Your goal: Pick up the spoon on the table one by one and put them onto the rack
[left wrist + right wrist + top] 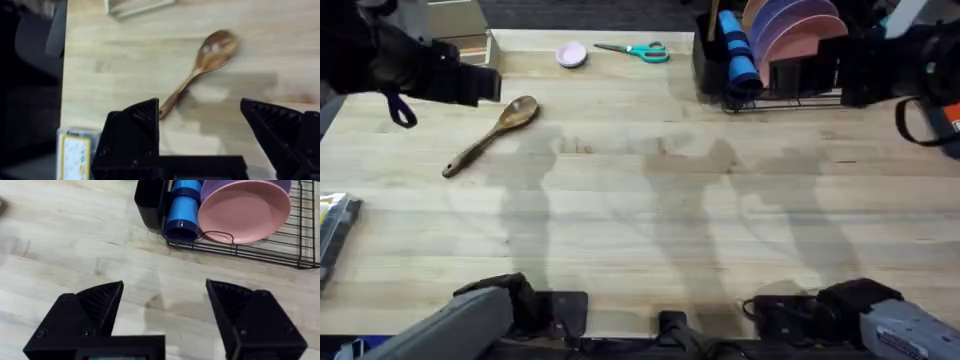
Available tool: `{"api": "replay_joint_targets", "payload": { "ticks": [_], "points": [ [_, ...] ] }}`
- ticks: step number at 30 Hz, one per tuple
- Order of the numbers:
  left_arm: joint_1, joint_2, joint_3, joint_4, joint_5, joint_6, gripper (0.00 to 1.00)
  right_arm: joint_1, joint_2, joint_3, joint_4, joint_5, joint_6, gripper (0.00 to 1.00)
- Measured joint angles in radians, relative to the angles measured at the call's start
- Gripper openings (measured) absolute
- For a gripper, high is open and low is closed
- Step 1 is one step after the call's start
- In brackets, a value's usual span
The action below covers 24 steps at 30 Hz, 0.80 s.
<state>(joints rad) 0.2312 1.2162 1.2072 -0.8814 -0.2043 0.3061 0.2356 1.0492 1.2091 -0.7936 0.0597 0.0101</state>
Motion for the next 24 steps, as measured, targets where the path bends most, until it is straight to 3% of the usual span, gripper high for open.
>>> {"api": "replay_joint_targets", "payload": {
  "ticks": [3, 11, 19, 24],
  "points": [
    [0.024, 0.050, 0.000, 0.014, -0.003, 0.021, 0.993, 0.000, 0.000, 0.000, 0.000, 0.000, 0.000, 0.997],
    [0.025, 0.181, 0.000, -0.014, -0.003, 0.057, 0.993, 0.000, 0.000, 0.000, 0.000, 0.000, 0.000, 0.997],
    [0.026, 0.326, 0.000, -0.014, 0.001, 0.239, 0.994, 0.000, 0.000, 0.000, 0.000, 0.000, 0.000, 0.997],
    [0.065, 0.370, 0.000, 0.023, 0.093, 0.314, 0.993, 0.000, 0.000, 0.000, 0.000, 0.000, 0.000, 0.997]
  ]
}}
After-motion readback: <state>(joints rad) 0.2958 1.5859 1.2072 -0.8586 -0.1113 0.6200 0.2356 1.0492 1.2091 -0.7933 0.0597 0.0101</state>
